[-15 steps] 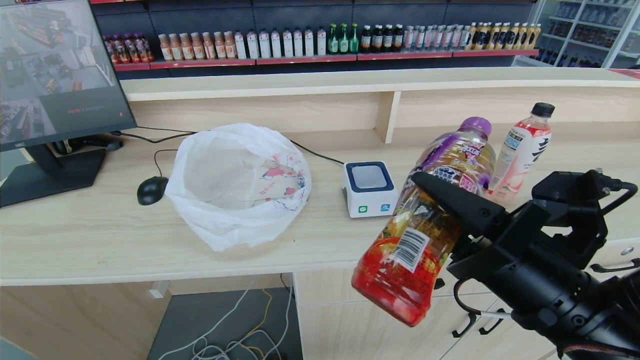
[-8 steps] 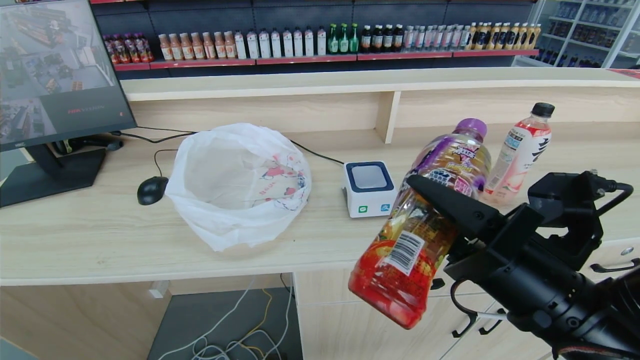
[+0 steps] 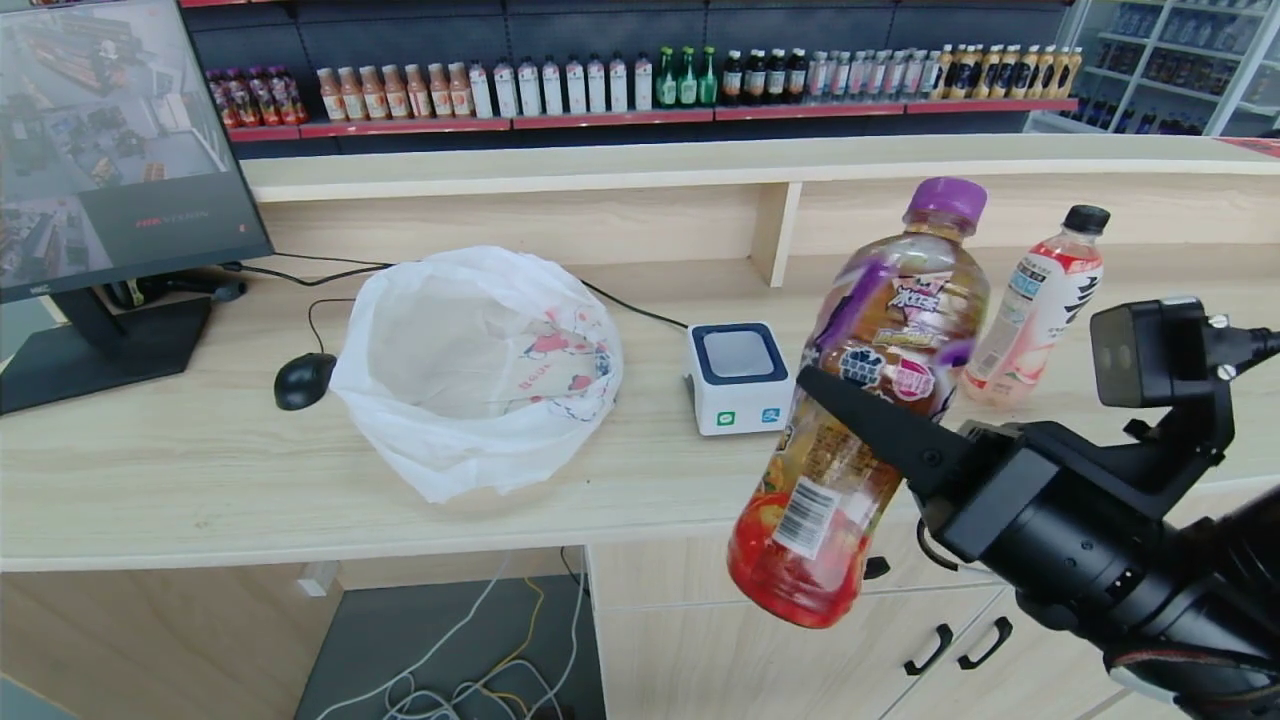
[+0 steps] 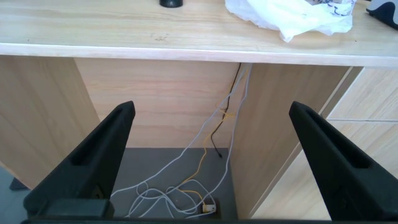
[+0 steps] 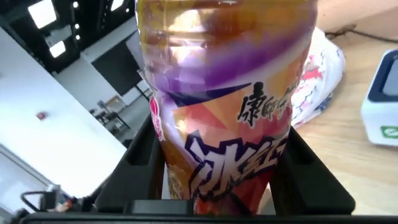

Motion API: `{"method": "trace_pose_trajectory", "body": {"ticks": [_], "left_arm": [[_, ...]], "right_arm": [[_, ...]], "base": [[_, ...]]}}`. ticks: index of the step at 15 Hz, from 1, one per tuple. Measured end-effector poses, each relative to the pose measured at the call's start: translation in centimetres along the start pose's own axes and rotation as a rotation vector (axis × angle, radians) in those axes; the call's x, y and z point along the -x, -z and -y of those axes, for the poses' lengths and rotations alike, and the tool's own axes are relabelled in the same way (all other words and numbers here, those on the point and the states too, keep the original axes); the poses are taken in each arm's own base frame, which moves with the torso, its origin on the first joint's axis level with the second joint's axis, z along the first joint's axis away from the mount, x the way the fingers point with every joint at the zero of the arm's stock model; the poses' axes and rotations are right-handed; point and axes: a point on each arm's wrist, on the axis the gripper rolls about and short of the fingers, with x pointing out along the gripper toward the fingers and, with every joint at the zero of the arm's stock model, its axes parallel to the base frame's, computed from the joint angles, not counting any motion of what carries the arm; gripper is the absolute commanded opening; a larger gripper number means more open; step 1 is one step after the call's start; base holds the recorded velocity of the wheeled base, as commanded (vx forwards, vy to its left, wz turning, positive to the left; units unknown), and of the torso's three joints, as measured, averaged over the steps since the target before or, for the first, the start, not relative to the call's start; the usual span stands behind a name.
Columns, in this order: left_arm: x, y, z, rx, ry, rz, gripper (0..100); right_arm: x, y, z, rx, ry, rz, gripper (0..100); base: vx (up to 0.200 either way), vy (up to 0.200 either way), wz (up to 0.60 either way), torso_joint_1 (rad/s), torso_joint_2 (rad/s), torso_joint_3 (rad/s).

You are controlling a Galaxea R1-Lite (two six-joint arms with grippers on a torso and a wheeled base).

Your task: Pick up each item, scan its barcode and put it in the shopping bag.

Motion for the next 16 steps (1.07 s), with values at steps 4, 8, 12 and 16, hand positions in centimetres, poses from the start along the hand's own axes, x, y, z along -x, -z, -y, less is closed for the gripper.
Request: {"method": "trace_pose_trajectory", "body": {"ticks": [4,8,12,16], "left_arm": [[0.0,0.0,0.0,0.000,0.000,0.000,100],[0.0,0.0,0.0,0.000,0.000,-0.001,100],[0.0,0.0,0.0,0.000,0.000,-0.001,100],[0.0,0.0,0.0,0.000,0.000,-0.001,100]], "right_arm": [[-1.3,-1.5,0.7,0.284,-0.028,0.025,0],[-3.5,-3.4,0.9,0.522,0.153,0.097,0],[-3.9,-4.6,0.6,0.790,0.243,0.136,0],[-2.1,-4.8,0.8,0.821,0.272,0.168,0]], "base": [[0.000,0.000,0.00,0.000,0.00,0.000],[0.000,0.000,0.00,0.000,0.00,0.000],[0.000,0.000,0.00,0.000,0.00,0.000],[0.000,0.000,0.00,0.000,0.00,0.000]]}}
